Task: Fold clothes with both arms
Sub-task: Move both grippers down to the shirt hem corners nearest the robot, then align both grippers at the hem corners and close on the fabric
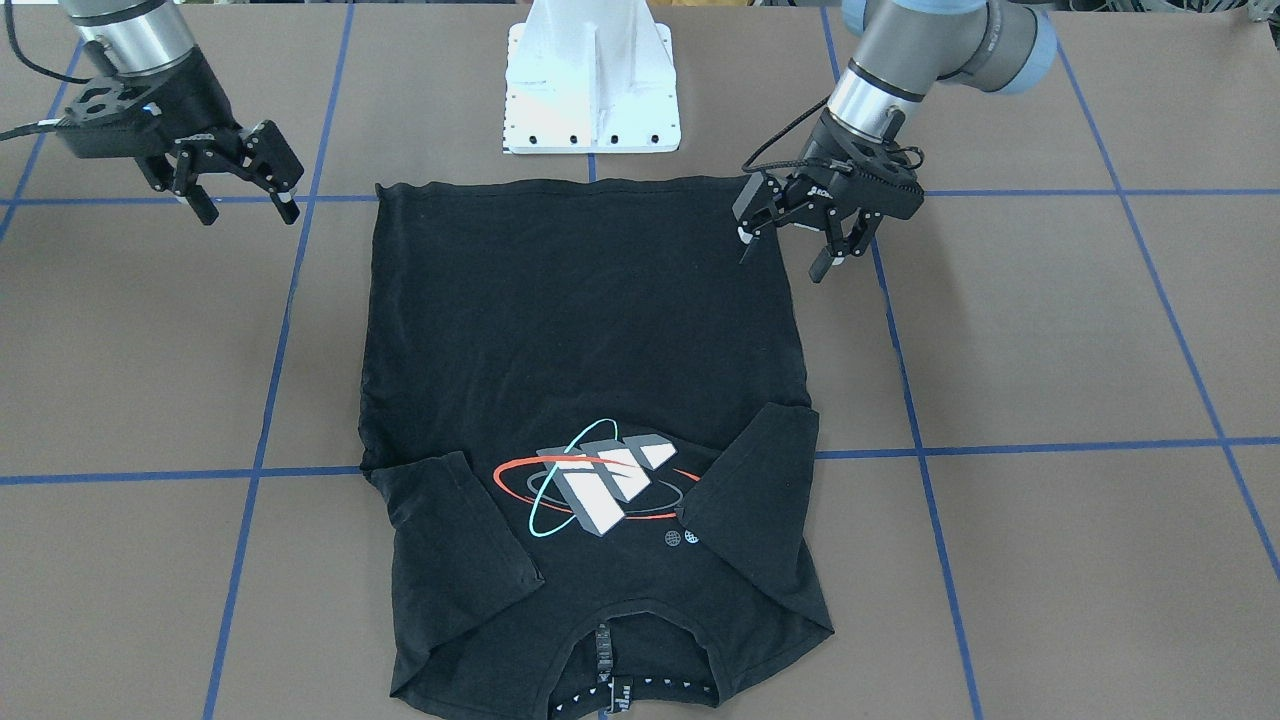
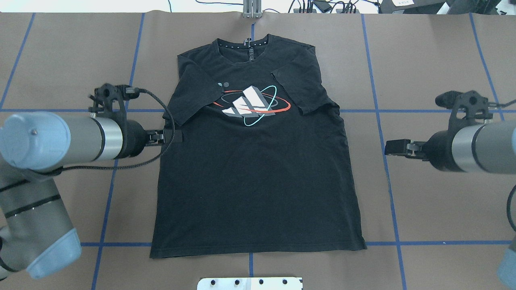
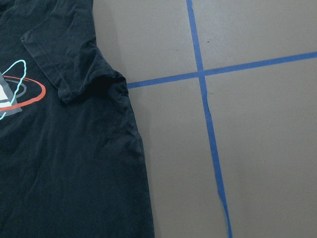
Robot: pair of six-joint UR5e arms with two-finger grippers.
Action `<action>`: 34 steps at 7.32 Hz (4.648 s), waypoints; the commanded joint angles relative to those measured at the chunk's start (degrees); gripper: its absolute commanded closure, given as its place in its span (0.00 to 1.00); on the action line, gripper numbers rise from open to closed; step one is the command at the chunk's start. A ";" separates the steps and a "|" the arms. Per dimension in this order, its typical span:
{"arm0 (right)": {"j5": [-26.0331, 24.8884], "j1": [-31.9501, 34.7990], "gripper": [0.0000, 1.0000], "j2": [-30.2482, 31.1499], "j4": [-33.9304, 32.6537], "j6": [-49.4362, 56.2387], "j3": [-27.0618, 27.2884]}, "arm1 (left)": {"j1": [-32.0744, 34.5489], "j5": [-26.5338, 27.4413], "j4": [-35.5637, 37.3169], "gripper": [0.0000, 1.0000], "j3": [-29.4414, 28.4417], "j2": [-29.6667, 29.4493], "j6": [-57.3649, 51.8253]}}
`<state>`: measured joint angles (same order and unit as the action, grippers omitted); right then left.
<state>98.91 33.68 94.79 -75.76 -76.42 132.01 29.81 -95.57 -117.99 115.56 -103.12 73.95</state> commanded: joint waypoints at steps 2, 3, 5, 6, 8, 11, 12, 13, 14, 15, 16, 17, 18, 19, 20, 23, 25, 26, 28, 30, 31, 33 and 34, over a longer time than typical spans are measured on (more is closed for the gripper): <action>-14.94 -15.71 0.00 3.11 0.08 -9.25 2.02 | -13.25 7.75 -0.66 0.00 2.03 6.15 8.47; -15.41 -16.45 0.00 3.12 0.08 -9.88 2.20 | -14.94 8.11 -1.27 0.00 2.48 8.09 8.92; -15.59 -16.45 0.00 3.03 0.08 -9.88 2.38 | -18.98 8.29 -2.07 0.00 2.48 10.03 10.85; -15.59 -16.54 0.00 2.77 0.08 -9.88 2.46 | -20.74 8.38 -2.07 0.00 2.48 10.82 12.08; -15.59 -16.45 0.00 2.68 0.08 -9.88 2.46 | -24.25 9.08 -2.07 0.00 2.39 12.06 13.58; -15.59 -16.45 0.00 2.42 0.17 -9.80 2.82 | -26.55 9.78 -2.07 0.01 1.78 13.03 14.64; -15.59 -16.45 0.00 2.50 0.17 -9.80 2.90 | -26.73 9.79 -2.07 0.07 1.78 12.94 14.73; -15.59 -16.45 0.00 2.50 0.17 -9.80 2.90 | -26.82 9.79 -2.07 0.24 1.78 12.94 14.73; -15.59 -16.45 0.00 2.50 0.17 -9.80 3.17 | -26.91 9.70 -2.07 0.29 1.69 12.94 14.73; -15.59 -16.45 0.00 2.50 0.08 -9.80 3.25 | -26.91 9.78 -2.07 0.30 1.69 12.85 14.73; -15.59 -16.45 0.00 2.50 0.08 -9.80 3.26 | -26.91 9.70 -2.07 0.36 1.69 12.77 14.73; -15.59 -16.45 0.00 2.50 0.08 -9.80 3.26 | -26.91 9.70 -1.98 0.45 1.69 12.68 14.73; -15.59 -16.45 0.00 2.50 0.17 -9.80 3.26 | -26.91 9.70 -2.07 0.53 1.69 12.68 14.73; -15.51 -16.45 0.00 2.50 0.17 -9.80 3.34 | -26.82 9.61 -1.98 0.58 1.69 12.94 14.64; -15.59 -16.45 0.00 2.50 0.08 -9.80 3.69 | -26.82 9.61 -1.98 0.58 1.78 13.11 14.64; -15.59 -16.45 0.00 2.50 0.08 -9.80 3.70 | -26.47 9.43 -1.98 0.59 2.22 13.38 14.55; -15.59 -16.45 0.00 2.42 0.08 -9.80 3.78 | -26.29 9.26 -1.98 0.59 2.22 13.38 14.38; -15.59 -16.45 0.00 2.41 0.17 -9.80 3.78 | -26.29 9.26 -1.98 0.59 2.22 13.47 14.38; -15.59 -16.45 0.00 2.41 0.17 -9.71 3.78 | -26.20 9.08 -1.98 0.59 2.22 13.38 14.11; -15.59 -16.45 0.00 2.41 0.17 -9.71 3.78 | -26.03 8.91 -1.89 0.63 2.04 13.38 14.03; -15.51 -16.54 0.00 2.33 0.08 -9.71 3.78 | -26.03 8.82 -1.89 0.63 2.13 13.47 13.85; -15.51 -16.54 0.00 2.33 0.08 -9.71 3.78 | -25.94 8.82 -1.89 0.64 2.04 13.47 13.94; -15.51 -16.54 0.00 2.24 0.08 -9.71 3.78 | -25.94 8.82 -1.89 0.73 2.04 13.47 13.94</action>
<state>83.40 17.14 97.10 -75.65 -86.13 135.79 3.84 -86.74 -119.89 117.63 -89.65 87.89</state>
